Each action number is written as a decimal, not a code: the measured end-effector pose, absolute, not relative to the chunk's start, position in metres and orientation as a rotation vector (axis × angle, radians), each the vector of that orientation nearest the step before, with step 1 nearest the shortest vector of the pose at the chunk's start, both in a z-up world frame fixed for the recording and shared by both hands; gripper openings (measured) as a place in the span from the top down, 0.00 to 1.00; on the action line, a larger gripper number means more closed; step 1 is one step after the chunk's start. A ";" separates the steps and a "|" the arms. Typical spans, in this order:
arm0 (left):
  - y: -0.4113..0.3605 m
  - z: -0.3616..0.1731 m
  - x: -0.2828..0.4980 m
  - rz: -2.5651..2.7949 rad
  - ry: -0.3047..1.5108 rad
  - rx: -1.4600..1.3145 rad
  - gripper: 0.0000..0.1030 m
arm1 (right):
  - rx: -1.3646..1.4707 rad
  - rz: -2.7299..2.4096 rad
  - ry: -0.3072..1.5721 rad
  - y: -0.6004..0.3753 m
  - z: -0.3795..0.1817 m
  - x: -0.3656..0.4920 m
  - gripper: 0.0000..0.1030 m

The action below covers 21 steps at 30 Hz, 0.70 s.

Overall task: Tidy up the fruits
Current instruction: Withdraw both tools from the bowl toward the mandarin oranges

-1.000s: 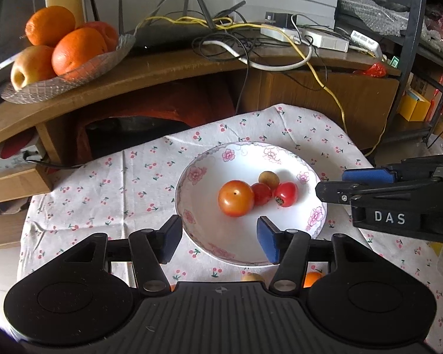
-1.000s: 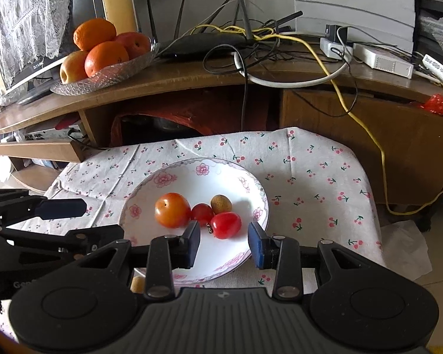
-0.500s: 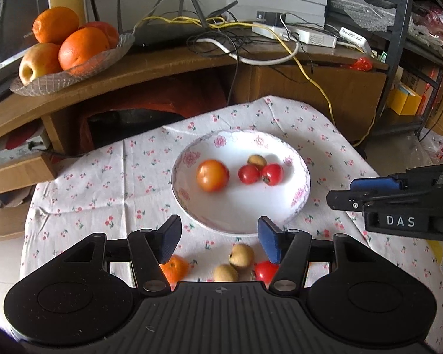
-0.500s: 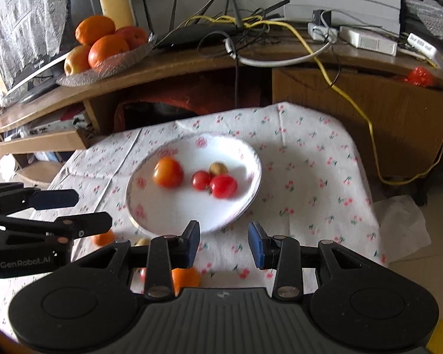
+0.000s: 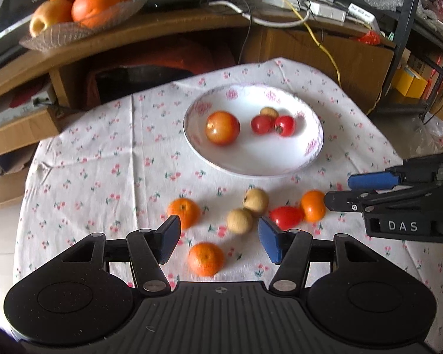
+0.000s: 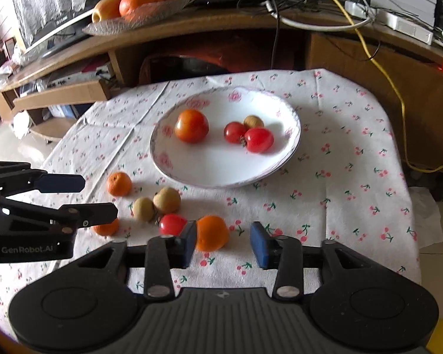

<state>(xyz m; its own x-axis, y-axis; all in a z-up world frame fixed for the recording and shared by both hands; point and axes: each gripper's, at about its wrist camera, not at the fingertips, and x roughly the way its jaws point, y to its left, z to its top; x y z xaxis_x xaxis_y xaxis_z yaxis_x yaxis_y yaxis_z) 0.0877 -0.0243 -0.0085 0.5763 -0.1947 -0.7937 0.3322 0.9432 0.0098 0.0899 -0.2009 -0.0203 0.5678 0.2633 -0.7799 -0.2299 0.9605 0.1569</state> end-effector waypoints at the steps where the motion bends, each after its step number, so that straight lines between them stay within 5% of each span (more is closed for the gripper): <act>1: -0.024 -0.011 0.087 -0.313 0.913 0.166 0.36 | 0.034 0.293 0.926 -0.200 -0.022 0.090 0.56; 21: -0.013 -0.045 0.090 -0.349 0.998 0.171 0.32 | -0.024 0.346 0.969 -0.184 -0.049 0.112 0.56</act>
<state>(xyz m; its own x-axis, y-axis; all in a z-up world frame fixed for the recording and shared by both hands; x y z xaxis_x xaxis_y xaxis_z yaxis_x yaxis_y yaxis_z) 0.0902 -0.0131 -0.0453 0.4928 -0.2091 -0.8447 0.3636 0.9314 -0.0184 0.1117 -0.1835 -0.0488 0.5155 0.2774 -0.8107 -0.2990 0.9449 0.1332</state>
